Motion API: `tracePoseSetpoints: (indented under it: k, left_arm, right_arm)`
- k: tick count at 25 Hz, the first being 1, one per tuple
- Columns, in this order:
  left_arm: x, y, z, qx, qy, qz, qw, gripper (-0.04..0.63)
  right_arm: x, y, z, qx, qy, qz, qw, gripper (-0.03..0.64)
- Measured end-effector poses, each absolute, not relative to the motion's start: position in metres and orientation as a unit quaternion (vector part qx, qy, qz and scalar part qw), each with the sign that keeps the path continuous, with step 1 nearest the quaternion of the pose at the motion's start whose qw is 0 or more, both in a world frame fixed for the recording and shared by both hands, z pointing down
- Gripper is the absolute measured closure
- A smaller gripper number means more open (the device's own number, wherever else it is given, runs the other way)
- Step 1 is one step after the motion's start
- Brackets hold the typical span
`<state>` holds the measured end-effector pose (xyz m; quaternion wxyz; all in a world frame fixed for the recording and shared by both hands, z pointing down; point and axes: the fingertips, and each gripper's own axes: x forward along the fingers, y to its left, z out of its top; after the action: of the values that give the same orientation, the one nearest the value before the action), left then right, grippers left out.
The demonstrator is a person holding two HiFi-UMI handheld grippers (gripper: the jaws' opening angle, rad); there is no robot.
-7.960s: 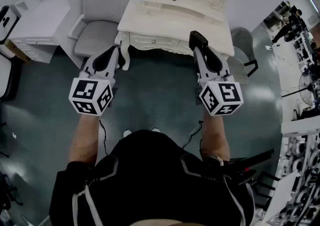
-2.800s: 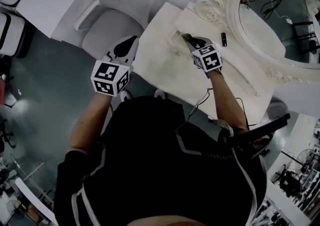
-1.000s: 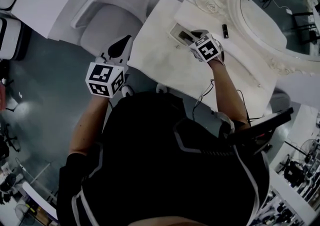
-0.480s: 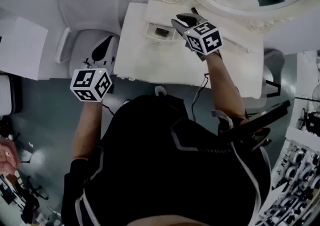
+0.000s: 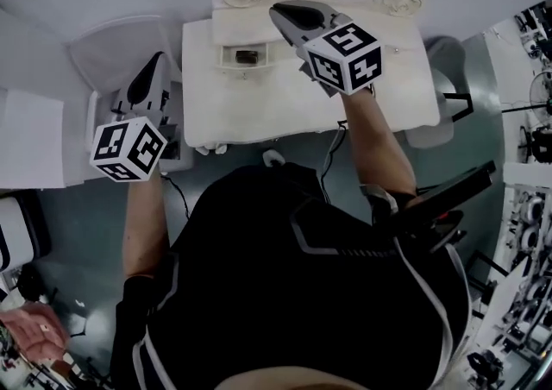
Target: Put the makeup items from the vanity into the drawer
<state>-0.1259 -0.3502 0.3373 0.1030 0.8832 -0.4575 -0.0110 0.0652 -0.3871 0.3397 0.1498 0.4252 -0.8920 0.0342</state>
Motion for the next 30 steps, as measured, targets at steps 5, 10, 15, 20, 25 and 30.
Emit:
tracePoseSetpoints:
  k: [5,10,15,20,25,30]
  left_arm:
    - [-0.125,-0.349,0.332,0.888,-0.448,-0.004,0.1,0.592]
    - [-0.126,-0.352,0.325,0.889,-0.45,0.01,0.082,0.592]
    - [-0.135,-0.358,0.324,0.879,-0.469,0.009,0.086,0.592]
    - [-0.139,-0.364,0.319,0.872,-0.486,0.014,0.06,0.592]
    - [-0.142,-0.367,0.315,0.87,-0.49,0.009,0.05,0.592]
    - [-0.135,-0.364,0.311,0.874,-0.485,0.01,0.024,0.592]
  right_arm:
    - [0.077,-0.373,0.317,0.457,-0.881,0.028,0.122,0.611]
    - [0.089,-0.365,0.302,0.484,-0.869,0.024,0.099,0.611]
    - [0.102,-0.363,0.29,0.517,-0.852,0.011,0.076,0.611]
    - [0.111,-0.371,0.285,0.535,-0.842,0.009,0.067,0.612]
    - [0.115,-0.375,0.285,0.542,-0.838,0.005,0.072,0.612]
    - [0.125,-0.375,0.288,0.548,-0.832,0.006,0.085,0.612]
